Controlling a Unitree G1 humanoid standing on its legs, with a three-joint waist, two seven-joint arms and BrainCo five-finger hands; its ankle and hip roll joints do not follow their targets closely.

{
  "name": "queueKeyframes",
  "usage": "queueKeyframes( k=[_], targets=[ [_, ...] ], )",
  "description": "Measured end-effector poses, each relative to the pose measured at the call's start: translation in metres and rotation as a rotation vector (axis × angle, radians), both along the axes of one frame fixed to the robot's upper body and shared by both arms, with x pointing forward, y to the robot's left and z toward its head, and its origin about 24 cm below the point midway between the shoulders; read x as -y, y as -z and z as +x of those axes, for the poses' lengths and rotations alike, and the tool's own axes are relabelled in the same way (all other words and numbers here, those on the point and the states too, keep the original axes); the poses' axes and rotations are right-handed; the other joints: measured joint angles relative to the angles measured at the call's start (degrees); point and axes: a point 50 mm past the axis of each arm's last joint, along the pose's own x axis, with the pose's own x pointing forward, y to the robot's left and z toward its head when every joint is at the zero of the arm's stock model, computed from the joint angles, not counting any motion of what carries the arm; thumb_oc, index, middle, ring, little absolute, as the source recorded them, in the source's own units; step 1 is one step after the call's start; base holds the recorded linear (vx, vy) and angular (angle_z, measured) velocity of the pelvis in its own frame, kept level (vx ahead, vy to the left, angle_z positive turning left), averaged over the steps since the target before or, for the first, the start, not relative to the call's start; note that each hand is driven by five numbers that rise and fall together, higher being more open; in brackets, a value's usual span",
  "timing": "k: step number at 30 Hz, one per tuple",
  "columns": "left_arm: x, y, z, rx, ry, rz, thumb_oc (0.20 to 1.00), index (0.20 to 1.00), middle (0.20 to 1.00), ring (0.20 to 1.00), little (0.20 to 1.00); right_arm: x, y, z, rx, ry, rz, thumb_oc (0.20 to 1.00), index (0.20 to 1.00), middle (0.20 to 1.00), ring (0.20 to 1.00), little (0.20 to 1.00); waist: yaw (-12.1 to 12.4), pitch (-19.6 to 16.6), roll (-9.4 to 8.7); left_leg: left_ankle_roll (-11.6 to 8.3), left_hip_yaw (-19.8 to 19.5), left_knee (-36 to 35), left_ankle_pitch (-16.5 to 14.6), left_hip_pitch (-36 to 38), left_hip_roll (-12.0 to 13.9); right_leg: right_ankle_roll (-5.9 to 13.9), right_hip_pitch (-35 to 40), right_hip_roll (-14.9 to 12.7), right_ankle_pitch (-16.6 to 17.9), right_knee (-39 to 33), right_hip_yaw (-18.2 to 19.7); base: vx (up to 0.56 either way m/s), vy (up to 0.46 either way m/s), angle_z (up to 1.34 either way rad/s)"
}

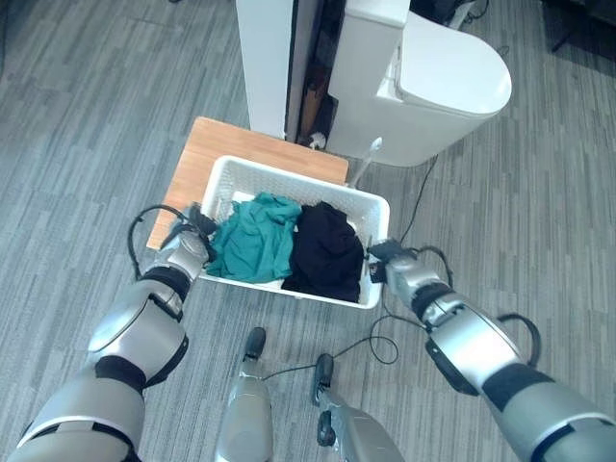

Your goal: Grab the laundry basket,head to the washer,open it,put in the laundry and shut it.

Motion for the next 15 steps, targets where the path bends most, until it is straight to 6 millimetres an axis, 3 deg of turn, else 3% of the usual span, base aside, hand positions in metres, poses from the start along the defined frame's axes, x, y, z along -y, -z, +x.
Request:
queueKeyframes(
  k=[7,10,12,13,15],
  targets=[
    [0.064,0.024,-0.022,-0.007,0.330,-0.035,0.200,0.200,0.200,0.200,0.200,0.072,0.046,-0.050,-0.084,0.134,0.036,0.200,0.200,0.200,0.200,0.200,-4.86,-2.74,3.92,4.26,3.86,-1.55,-1.65,8.40,-4.13,2.37,5.72,-4.70,-1.49,0.87,2.59,0.05,0.204,-0.21],
    [0.086,0.034,-0.026,-0.037,0.383,-0.037,0.200,0.200,0.200,0.200,0.200,0.088,0.053,-0.062,-0.110,0.145,0.004,0.200,0.200,0.200,0.200,0.200,-7.52,-4.16,4.97,5.83,7.63,-2.16,-2.47,11.24,-5.33,3.72,5.37,-6.23,-2.24,3.20,3.85,-0.04,0.182,-0.53],
    [0.087,0.044,-0.027,-0.069,0.373,-0.016,0.200,0.200,0.200,0.200,0.200,0.093,0.055,-0.066,-0.119,0.150,-0.008,0.200,0.200,0.200,0.200,0.200,-8.46,-4.80,5.49,6.82,9.76,-2.16,-3.05,12.40,-5.50,4.40,4.92,-6.61,-2.42,4.65,5.36,-0.12,0.203,-0.77],
    [0.095,0.055,-0.030,-0.105,0.379,0.006,0.200,0.200,0.200,0.200,0.200,0.094,0.057,-0.068,-0.125,0.149,-0.017,0.200,0.200,0.200,0.200,0.200,-10.14,-5.49,4.94,7.54,13.06,-0.97,-3.69,12.62,-6.13,5.54,2.14,-6.37,-1.65,6.71,5.25,-0.20,0.348,-1.19],
    [0.084,0.068,-0.032,-0.170,0.334,0.049,0.200,0.200,0.200,0.200,0.200,0.095,0.058,-0.069,-0.132,0.140,-0.034,0.200,0.200,0.200,0.200,0.200,-10.21,-5.68,5.25,8.29,15.97,-1.36,-3.71,13.75,-5.37,6.38,-0.10,-6.90,-0.77,9.60,3.10,-0.13,0.216,-1.51]
  ],
)
